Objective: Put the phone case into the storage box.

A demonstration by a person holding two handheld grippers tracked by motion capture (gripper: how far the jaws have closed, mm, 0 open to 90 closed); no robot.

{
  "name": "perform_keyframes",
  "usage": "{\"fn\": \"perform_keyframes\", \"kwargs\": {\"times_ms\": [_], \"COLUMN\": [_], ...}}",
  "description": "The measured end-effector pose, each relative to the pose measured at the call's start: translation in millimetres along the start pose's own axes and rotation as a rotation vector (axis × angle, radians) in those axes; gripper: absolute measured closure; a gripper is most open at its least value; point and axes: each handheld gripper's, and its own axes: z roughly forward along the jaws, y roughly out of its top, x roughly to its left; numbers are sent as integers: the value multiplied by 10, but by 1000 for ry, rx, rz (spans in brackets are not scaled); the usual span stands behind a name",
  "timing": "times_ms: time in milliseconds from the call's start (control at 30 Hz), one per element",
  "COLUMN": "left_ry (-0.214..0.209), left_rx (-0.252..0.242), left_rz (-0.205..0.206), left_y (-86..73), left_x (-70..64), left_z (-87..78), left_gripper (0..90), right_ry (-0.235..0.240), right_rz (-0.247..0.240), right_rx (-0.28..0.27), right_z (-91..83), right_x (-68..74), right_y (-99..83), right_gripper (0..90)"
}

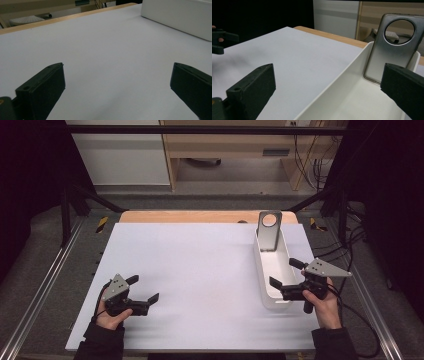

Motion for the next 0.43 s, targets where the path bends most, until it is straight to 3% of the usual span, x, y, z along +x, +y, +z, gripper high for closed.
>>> {"fn": "perform_keyframes", "kwargs": {"times_ms": [433], "left_ry": [-11], "left_rx": [-10], "left_rz": [2], "left_y": [7], "left_x": [-12], "left_z": [0], "left_gripper": [0], "right_ry": [-18], "right_rz": [15], "right_rx": [-2], "right_z": [-184], "right_x": [-84], "right_y": [-288], "right_gripper": [4]}}
